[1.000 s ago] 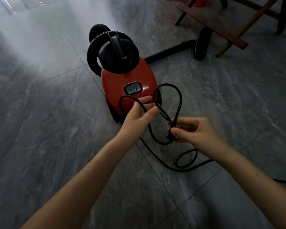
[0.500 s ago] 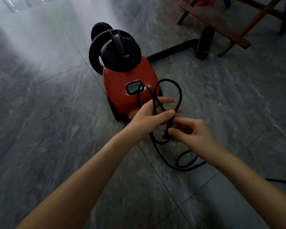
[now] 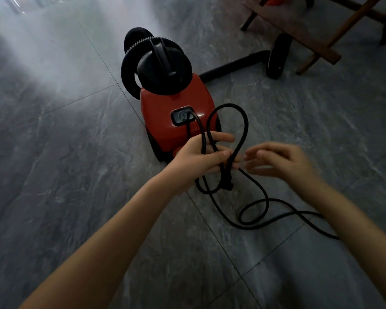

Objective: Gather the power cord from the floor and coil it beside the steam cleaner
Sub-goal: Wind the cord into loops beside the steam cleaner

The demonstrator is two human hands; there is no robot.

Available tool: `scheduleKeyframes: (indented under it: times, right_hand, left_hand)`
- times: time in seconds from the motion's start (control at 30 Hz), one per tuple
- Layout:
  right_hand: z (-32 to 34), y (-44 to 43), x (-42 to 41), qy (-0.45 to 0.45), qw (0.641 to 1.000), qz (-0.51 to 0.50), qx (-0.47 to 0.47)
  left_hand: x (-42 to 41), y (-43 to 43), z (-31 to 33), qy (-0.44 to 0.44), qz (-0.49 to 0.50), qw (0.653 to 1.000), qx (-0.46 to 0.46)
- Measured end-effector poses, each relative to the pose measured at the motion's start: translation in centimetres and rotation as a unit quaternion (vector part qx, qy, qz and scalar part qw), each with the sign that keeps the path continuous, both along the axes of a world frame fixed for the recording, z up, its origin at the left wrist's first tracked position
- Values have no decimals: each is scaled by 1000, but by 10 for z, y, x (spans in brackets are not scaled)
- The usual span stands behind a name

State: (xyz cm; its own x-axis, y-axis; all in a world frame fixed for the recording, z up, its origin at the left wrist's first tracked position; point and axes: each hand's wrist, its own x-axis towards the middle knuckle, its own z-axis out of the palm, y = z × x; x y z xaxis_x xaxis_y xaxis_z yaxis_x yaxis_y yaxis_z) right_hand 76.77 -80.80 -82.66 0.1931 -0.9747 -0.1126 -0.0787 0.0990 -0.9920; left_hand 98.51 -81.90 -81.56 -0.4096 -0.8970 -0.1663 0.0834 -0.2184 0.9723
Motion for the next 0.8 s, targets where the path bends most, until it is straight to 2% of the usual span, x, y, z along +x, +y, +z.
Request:
scheduleKeyframes:
  times: [0.1, 0.2, 0.3, 0.4, 0.6, 0.73, 0.8]
  right_hand:
    - [4, -12, -8, -20, 998, -42, -37]
    - [6, -21, 3, 21, 995, -3, -103]
    - [7, -35, 22, 95, 977, 71, -176]
    - [0, -45, 33, 167, 954, 90, -232]
    - [-17, -60, 30, 84, 978, 95, -166]
    - [-23, -50, 12, 18, 993, 57, -101]
    - [-26, -40, -1, 21, 998, 38, -54]
  left_hand:
    - [2, 2, 4, 9, -54, 998, 22]
    - [-1, 4, 11, 3, -135, 991, 18]
    - [-6, 7, 20, 22, -228, 973, -3]
    - [-8, 8, 25, 6, -253, 966, -47]
    - [6, 6, 21, -32, -217, 974, -64]
    - [18, 0, 16, -29, -118, 991, -48]
    - [23, -3, 14, -17, -84, 996, -34]
